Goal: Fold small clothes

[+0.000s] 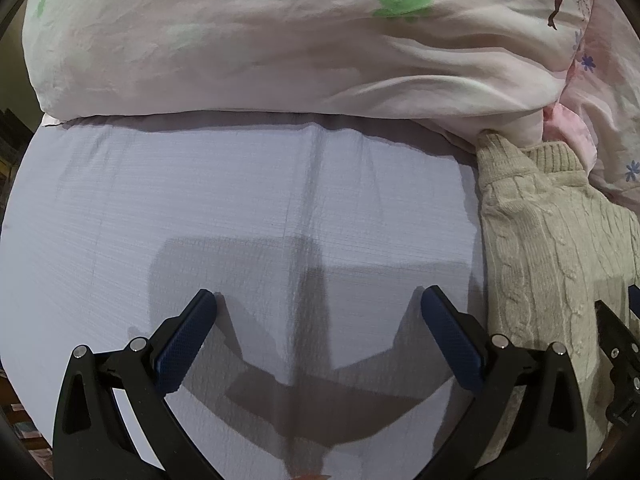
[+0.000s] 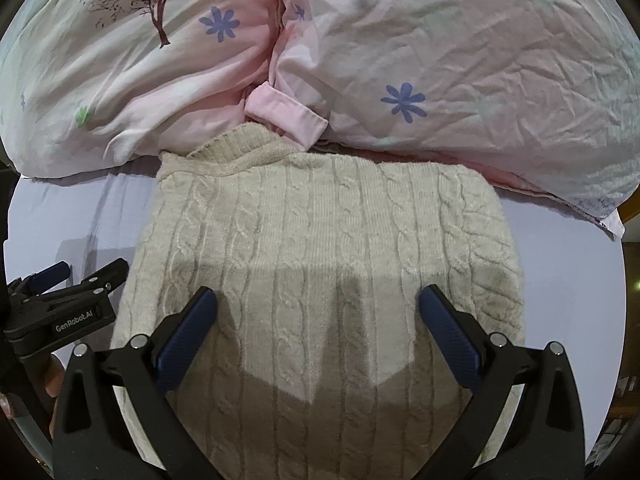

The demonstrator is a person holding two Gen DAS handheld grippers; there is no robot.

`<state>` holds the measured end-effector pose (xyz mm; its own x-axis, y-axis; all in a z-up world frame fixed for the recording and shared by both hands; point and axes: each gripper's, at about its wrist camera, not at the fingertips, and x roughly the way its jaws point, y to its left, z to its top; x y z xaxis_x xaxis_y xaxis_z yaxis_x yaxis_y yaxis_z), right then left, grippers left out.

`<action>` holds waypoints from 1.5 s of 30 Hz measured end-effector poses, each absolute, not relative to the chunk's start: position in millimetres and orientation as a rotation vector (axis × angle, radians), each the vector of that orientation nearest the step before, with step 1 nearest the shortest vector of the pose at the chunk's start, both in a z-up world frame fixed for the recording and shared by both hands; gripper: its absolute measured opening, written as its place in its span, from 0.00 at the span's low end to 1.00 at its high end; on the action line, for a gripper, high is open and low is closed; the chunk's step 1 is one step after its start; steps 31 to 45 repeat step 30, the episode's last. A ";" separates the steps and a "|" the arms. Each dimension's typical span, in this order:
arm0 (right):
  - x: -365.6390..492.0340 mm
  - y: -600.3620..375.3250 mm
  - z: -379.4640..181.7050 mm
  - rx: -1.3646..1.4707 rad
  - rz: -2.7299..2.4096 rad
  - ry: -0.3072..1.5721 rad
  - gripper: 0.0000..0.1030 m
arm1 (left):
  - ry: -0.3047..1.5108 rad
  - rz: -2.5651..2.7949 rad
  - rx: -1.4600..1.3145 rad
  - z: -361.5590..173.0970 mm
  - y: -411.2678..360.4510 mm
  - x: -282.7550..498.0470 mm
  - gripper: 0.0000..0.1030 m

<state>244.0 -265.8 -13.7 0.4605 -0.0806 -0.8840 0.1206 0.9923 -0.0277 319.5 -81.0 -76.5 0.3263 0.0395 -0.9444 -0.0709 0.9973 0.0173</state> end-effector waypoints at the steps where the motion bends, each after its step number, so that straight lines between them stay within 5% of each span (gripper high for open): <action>1: 248.8 -266.9 -14.6 0.043 -0.123 1.086 0.98 | 1.237 0.072 -0.029 -77.0 -81.6 321.4 0.99; 45: 257.9 -247.5 -28.1 0.009 -0.140 1.113 0.98 | 1.267 0.082 -0.041 -71.3 -81.5 319.1 0.99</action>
